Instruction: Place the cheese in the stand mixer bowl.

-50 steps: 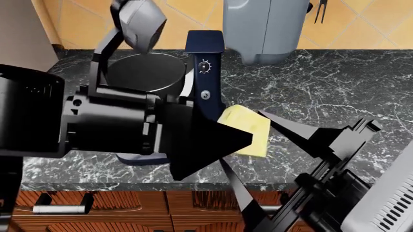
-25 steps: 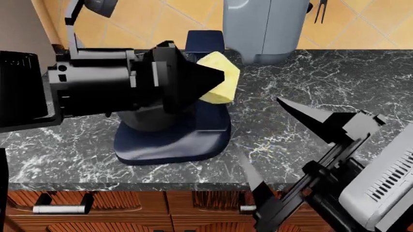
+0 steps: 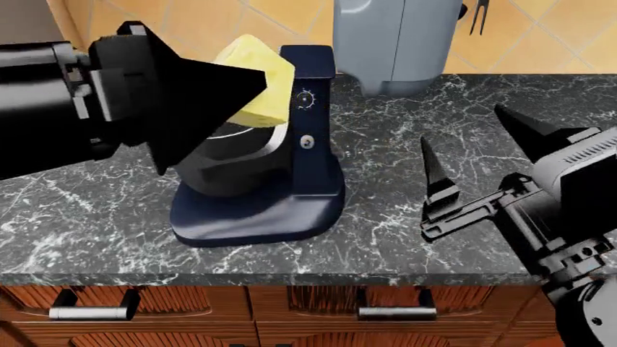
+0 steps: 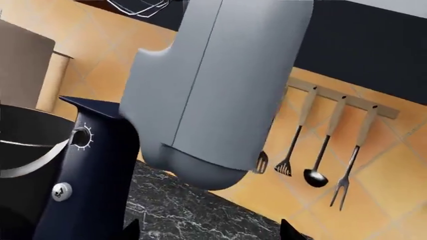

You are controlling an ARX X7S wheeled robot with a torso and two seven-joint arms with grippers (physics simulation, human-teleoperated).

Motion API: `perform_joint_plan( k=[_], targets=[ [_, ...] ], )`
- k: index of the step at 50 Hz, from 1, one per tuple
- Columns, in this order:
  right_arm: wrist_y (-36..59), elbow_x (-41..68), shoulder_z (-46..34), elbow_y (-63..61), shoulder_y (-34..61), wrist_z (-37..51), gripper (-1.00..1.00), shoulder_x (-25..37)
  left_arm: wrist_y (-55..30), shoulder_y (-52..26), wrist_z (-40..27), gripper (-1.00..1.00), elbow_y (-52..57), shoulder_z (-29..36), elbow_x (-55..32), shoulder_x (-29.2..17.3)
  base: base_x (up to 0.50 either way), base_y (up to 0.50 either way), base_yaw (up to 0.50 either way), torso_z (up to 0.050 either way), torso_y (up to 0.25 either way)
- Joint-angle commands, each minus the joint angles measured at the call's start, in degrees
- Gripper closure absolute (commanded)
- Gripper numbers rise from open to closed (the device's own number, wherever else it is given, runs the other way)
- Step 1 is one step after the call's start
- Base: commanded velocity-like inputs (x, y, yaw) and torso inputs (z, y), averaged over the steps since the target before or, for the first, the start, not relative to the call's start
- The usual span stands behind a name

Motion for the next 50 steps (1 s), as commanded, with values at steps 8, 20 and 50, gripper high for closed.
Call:
perform_joint_plan(
  k=[8,20,50],
  targets=[
    [2.7,5.3,2.9,4.9,2.6,5.0,-1.0,-2.2,5.6,-1.1,-2.3,1.0,7.1,-6.2,-8.6,-9.4,0.0,0.0,0.0,0.0,0.001],
    [2.7,4.8,2.6,4.7,2.3,5.0,-1.0,-2.3,5.4,-5.1,-7.4,1.0,4.6,-3.2,3.3,-9.1,0.0,0.0,0.0,0.0,0.0],
    [1.9,3.3,1.8,5.9,2.1,3.9,-1.0,-3.6,-1.8,-17.4,-14.0,1.0,-10.4,14.8,8.2,-1.2,0.0,0.0,0.0,0.0,0.0]
  ],
)
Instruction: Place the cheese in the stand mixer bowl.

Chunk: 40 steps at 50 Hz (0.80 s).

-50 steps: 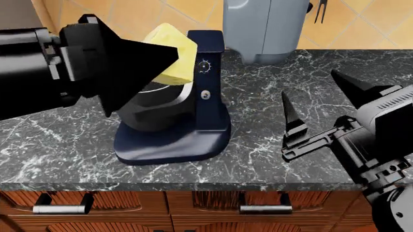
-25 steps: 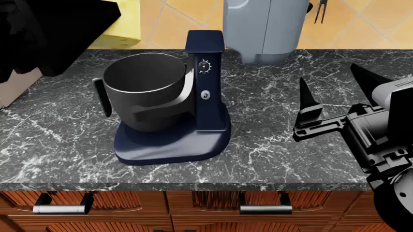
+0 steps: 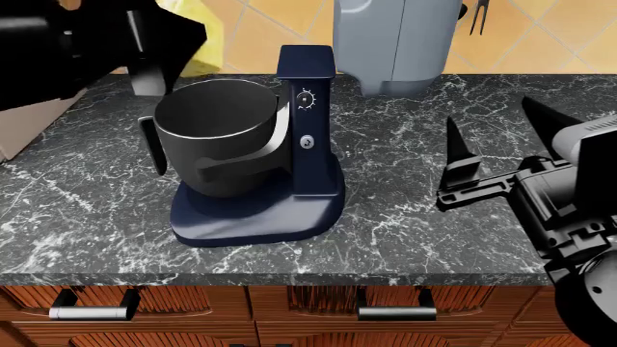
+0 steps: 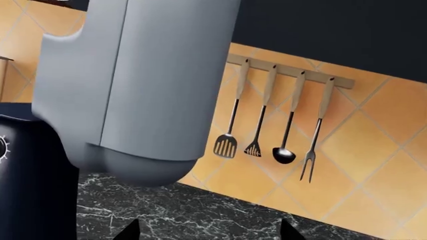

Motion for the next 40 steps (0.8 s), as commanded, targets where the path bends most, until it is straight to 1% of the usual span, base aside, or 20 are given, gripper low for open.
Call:
perform_joint_plan(
  k=[1,3,4,7,9,15,17,19,32,40],
  targets=[
    [-0.1,-0.8,-0.7,0.6,0.1,-0.6,-1.0,-0.7,-2.1,-5.3,-2.4,1.0,-8.0,5.7,1.0,1.9,0.0,0.0,0.0,0.0,0.0],
    [-0.1,-0.9,-0.7,0.6,0.1,-0.7,-1.0,-0.8,-3.4,-6.3,-1.7,1.0,-11.3,7.0,1.7,2.8,0.0,0.0,0.0,0.0,0.0],
    [-0.1,-0.9,-0.7,0.6,0.1,-0.7,-1.0,-0.8,-3.9,-6.6,-1.7,1.0,-12.2,7.7,1.2,3.1,0.0,0.0,0.0,0.0,0.0],
    [-0.3,-0.9,-0.7,0.8,0.0,-0.8,-1.0,-0.8,-5.9,-8.7,-1.7,1.0,-15.5,9.6,3.9,4.2,0.0,0.0,0.0,0.005,0.0],
    [-0.4,-1.0,-0.7,0.8,-0.1,-1.0,-1.0,-0.8,-6.1,-9.2,-1.5,1.0,-16.4,9.9,3.6,4.6,0.0,0.0,0.0,0.0,0.005],
    [-0.8,-1.5,-1.0,0.9,-0.4,-1.4,-1.0,-1.0,-8.8,-10.3,0.4,1.0,-21.6,12.3,8.3,6.8,0.0,0.0,0.0,0.0,0.0],
    [-0.8,-1.9,-1.3,1.0,-0.4,-1.7,-1.0,-1.1,-9.2,-10.5,0.8,1.0,-22.0,12.4,8.9,7.0,0.0,0.0,0.0,0.0,0.0],
    [-0.8,-2.3,-1.6,0.7,-0.5,-1.9,-1.0,-1.0,-10.4,-11.3,2.3,1.0,-24.3,13.1,11.2,8.1,0.0,0.0,0.0,0.0,0.0],
    [-1.3,-3.1,-2.0,1.6,-0.5,-2.4,-1.0,-1.9,-11.8,-12.9,6.2,1.0,-29.6,14.7,16.4,10.3,0.0,0.0,0.0,0.0,0.0],
    [-1.7,-2.6,-1.4,1.4,-0.9,-2.4,-1.0,-1.4,-11.9,-12.5,11.5,1.0,-32.0,15.3,22.6,12.4,0.0,0.0,0.0,0.0,0.001]
  ],
)
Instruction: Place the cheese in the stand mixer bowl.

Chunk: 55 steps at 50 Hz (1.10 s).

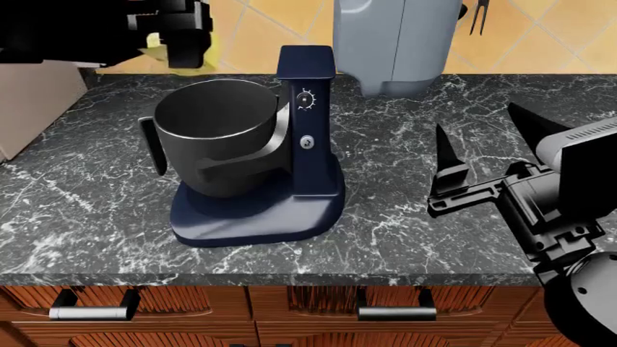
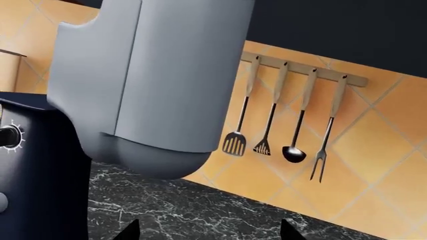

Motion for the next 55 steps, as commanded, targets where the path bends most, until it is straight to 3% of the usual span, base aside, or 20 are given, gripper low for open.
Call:
perform_joint_plan(
  k=[1,38,55],
  targets=[
    [-0.5,-0.3,0.1,0.3,-0.4,-0.3,-1.0,-0.1,-0.4,-0.7,5.7,1.0,-4.6,1.5,7.4,2.9,0.0,0.0,0.0,0.0,0.0],
    [-2.1,-0.4,0.8,0.8,-1.8,-0.6,-1.0,-0.1,2.6,1.1,20.1,1.0,-11.9,7.7,23.8,8.0,0.0,0.0,0.0,0.0,0.0],
    [-2.0,-0.2,1.2,0.5,-1.8,-0.4,-1.0,0.1,1.4,0.7,20.1,1.0,-15.1,9.4,24.4,8.8,0.0,0.0,0.0,0.0,0.001]
  ],
)
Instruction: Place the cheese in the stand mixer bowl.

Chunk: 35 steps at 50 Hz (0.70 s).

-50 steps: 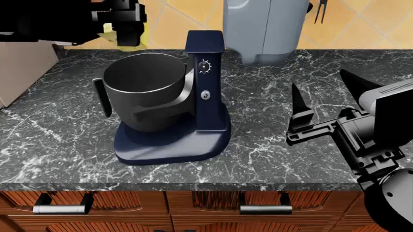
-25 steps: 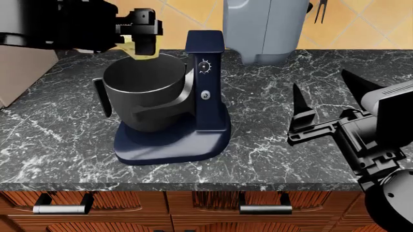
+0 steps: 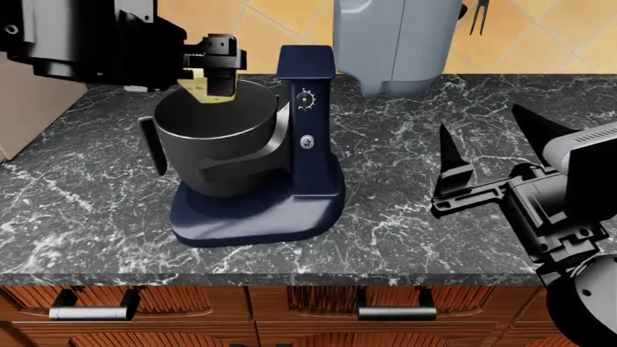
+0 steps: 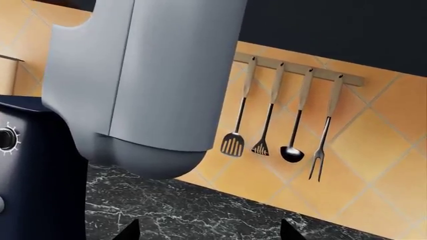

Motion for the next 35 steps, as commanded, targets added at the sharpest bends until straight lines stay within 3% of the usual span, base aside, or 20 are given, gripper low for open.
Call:
perform_joint_plan(
  k=[1,22,23,35],
  targets=[
    [-0.1,0.0,0.1,0.0,-0.1,0.0,-1.0,0.0,-0.3,-0.2,0.7,1.0,-2.0,1.2,1.1,0.7,0.0,0.0,0.0,0.0,0.0],
    [-0.8,-0.3,0.2,0.5,-0.9,-0.3,-1.0,-0.2,-1.3,0.7,0.8,1.0,-1.5,2.7,0.9,1.5,0.0,0.0,0.0,0.0,0.0],
    [-0.8,-0.4,0.2,0.6,-0.8,-0.3,-1.0,-0.2,-1.5,0.6,1.0,-1.0,-1.1,2.7,1.0,1.4,0.0,0.0,0.0,0.0,0.0],
    [-1.0,-0.6,0.2,0.7,-1.0,-0.5,-1.0,-0.3,1.1,-0.2,0.3,-1.0,1.2,1.5,1.6,0.3,0.0,0.0,0.0,0.0,0.0]
  ],
)
